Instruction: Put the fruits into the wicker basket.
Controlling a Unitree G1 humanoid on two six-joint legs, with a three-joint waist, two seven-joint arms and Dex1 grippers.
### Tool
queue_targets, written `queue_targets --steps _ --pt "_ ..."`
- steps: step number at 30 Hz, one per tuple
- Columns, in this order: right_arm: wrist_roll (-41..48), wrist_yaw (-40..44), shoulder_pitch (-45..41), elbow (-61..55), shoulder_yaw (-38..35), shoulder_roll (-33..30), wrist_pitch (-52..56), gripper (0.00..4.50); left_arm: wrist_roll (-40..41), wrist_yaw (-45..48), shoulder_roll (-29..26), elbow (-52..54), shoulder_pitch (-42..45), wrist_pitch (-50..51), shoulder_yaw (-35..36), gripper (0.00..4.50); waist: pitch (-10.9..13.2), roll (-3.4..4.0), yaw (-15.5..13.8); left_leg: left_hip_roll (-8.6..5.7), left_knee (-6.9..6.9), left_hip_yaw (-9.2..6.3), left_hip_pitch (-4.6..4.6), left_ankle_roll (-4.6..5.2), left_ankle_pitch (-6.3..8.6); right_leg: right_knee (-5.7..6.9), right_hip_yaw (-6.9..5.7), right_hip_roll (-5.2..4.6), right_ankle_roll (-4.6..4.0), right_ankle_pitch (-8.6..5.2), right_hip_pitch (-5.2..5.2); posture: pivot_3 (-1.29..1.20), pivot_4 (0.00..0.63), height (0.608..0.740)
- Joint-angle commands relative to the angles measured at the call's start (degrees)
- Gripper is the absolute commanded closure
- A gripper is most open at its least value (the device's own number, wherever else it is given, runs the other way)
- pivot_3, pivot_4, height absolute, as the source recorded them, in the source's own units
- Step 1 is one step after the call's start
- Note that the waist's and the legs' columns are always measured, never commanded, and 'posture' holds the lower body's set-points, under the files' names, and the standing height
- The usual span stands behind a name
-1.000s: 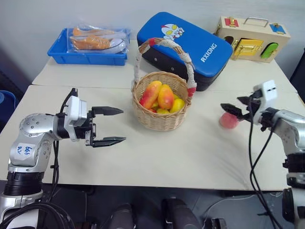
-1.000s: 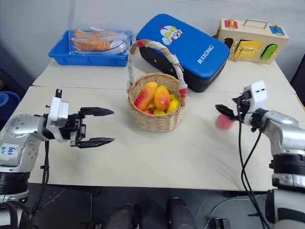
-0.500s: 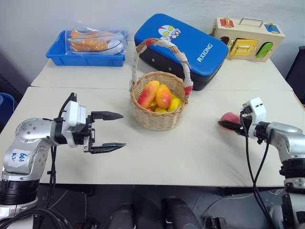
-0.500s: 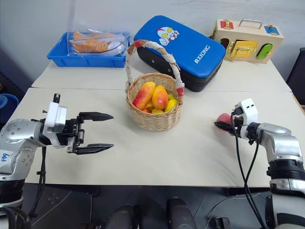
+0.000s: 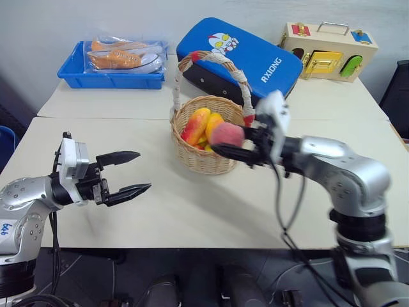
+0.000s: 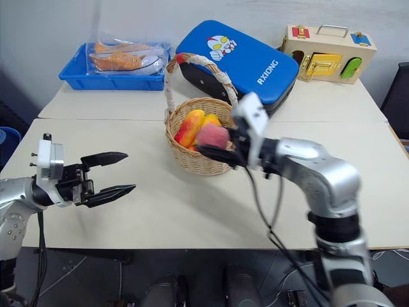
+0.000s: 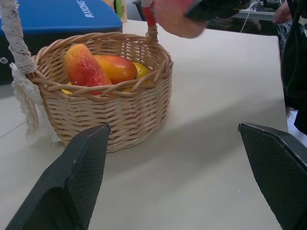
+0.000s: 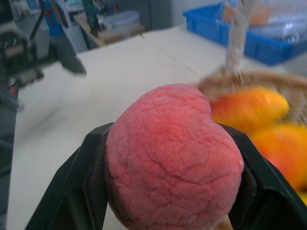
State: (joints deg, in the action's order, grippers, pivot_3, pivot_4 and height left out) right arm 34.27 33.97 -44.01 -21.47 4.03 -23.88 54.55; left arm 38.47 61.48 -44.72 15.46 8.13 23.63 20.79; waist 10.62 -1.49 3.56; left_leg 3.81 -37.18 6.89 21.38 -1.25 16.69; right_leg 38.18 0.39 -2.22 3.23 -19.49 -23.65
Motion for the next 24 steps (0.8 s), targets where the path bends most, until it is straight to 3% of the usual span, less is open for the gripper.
queue_targets --steps 1,3,9,14,18,24 --pt "-7.52 -3.63 -2.6 2.18 3.78 -0.21 -4.91 1.94 2.06 -1.68 0.04 3.49 -1.01 0.29 2.15 0.0 -0.07 -0.11 -0.68 -0.05 -0.01 -0.07 0.04 0.04 0.02 -0.02 -0.08 -0.07 0.0 0.0 0.0 0.0 0.15 0.74" --pt "-8.57 -5.03 -3.07 4.08 4.0 0.85 -5.14 1.94 2.39 -2.1 0.04 4.17 -1.55 0.51 2.43 0.0 -0.1 -0.16 -0.84 -0.11 -0.02 -0.11 0.09 0.14 0.08 -0.18 -0.14 -0.16 0.01 0.01 0.05 0.0 0.15 0.74" --pt "-12.1 -4.24 -3.7 7.34 4.8 1.36 -8.99 0.03 2.98 -3.26 0.15 5.42 -2.26 0.73 2.64 0.0 -0.1 -0.17 -0.39 -0.15 -0.03 0.04 0.22 0.37 0.21 -0.32 -0.16 -0.25 0.1 0.05 -0.01 0.0 0.15 0.74" --pt "-9.27 2.64 2.4 1.92 0.88 -1.95 -15.51 0.03 3.26 -3.41 0.04 5.17 -1.37 0.47 1.85 0.0 -0.09 -0.16 -0.29 -0.08 0.06 0.0 0.2 0.27 0.18 -0.3 -0.22 -0.16 0.09 0.05 -0.05 0.0 0.15 0.74" --pt "-1.84 14.82 18.02 -3.72 -10.01 -6.61 -24.94 0.03 3.16 -2.79 -0.29 3.69 -0.38 0.09 1.85 0.0 -0.1 -0.17 -1.09 -0.1 0.09 -0.05 0.21 0.33 0.22 -0.41 -0.25 -0.17 0.1 0.05 0.03 0.0 0.15 0.74" --pt "-3.25 26.89 37.22 10.07 -22.49 -12.67 -40.45 0.03 1.96 -2.62 0.53 -0.07 1.84 -2.78 2.89 0.0 -0.08 -0.17 -1.76 -0.15 -0.02 0.08 0.16 0.75 0.5 -0.69 -0.17 -0.19 0.18 0.08 0.25 0.0 0.15 0.74"
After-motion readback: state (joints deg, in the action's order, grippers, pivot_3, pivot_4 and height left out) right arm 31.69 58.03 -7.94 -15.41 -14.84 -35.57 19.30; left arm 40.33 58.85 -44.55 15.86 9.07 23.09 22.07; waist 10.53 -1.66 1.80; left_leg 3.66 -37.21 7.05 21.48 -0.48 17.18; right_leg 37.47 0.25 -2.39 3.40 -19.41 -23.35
